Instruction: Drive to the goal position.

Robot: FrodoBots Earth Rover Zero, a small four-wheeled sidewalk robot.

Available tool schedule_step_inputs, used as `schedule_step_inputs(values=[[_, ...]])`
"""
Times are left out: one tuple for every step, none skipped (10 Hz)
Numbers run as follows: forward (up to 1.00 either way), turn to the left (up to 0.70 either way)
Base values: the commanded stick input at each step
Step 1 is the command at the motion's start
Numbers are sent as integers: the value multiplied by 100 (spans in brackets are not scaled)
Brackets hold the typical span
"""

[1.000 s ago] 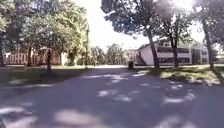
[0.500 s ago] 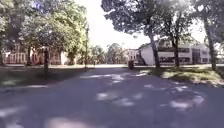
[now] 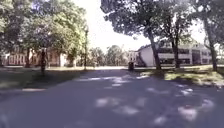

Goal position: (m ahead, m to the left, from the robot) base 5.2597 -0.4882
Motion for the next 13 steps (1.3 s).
schedule_step_inputs(values=[[45,0],[45,0],[45,0],[45,0],[45,0],[45,0],[45,0],[45,0],[45,0],[45,0],[45,0],[45,0],[45,0]])
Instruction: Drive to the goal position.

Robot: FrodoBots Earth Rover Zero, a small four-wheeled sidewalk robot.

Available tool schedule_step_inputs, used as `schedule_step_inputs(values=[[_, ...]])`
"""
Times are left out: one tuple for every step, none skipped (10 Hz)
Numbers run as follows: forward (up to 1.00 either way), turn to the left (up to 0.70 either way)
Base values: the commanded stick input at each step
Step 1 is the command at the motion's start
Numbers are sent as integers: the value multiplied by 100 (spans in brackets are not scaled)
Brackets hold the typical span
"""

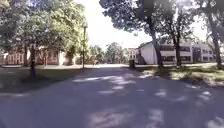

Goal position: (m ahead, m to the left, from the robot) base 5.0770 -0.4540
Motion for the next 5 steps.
schedule_step_inputs(values=[[45,0],[45,0],[45,0],[45,0],[45,0]])
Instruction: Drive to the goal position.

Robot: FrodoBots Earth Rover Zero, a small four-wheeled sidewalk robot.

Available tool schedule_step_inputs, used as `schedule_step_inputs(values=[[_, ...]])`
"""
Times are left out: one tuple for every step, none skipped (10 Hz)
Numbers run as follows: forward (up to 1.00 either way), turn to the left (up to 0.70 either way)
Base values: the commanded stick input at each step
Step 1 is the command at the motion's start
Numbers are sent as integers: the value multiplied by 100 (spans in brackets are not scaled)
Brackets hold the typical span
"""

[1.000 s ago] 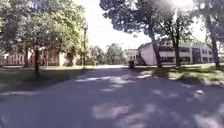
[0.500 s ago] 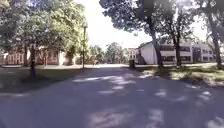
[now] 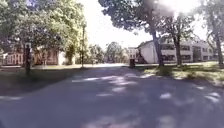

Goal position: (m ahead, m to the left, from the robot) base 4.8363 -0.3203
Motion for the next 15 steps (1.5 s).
schedule_step_inputs(values=[[45,0],[45,0],[45,0],[45,0],[45,0],[45,0],[45,0],[45,0],[45,0],[45,0],[45,0],[45,0],[45,0],[45,0],[45,0]])
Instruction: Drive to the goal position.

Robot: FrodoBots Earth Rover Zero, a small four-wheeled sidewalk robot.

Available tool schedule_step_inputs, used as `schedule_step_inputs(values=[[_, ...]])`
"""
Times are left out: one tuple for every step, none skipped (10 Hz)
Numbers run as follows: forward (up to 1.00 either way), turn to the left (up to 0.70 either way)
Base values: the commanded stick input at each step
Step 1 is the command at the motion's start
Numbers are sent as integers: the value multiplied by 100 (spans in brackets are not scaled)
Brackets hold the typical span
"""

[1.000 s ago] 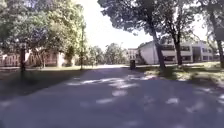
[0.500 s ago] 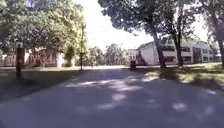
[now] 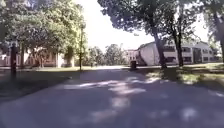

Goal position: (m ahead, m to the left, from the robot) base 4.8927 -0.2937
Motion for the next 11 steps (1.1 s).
schedule_step_inputs(values=[[45,0],[45,0],[45,0],[45,0],[45,0],[45,0],[45,0],[45,0],[45,0],[45,0],[45,0]])
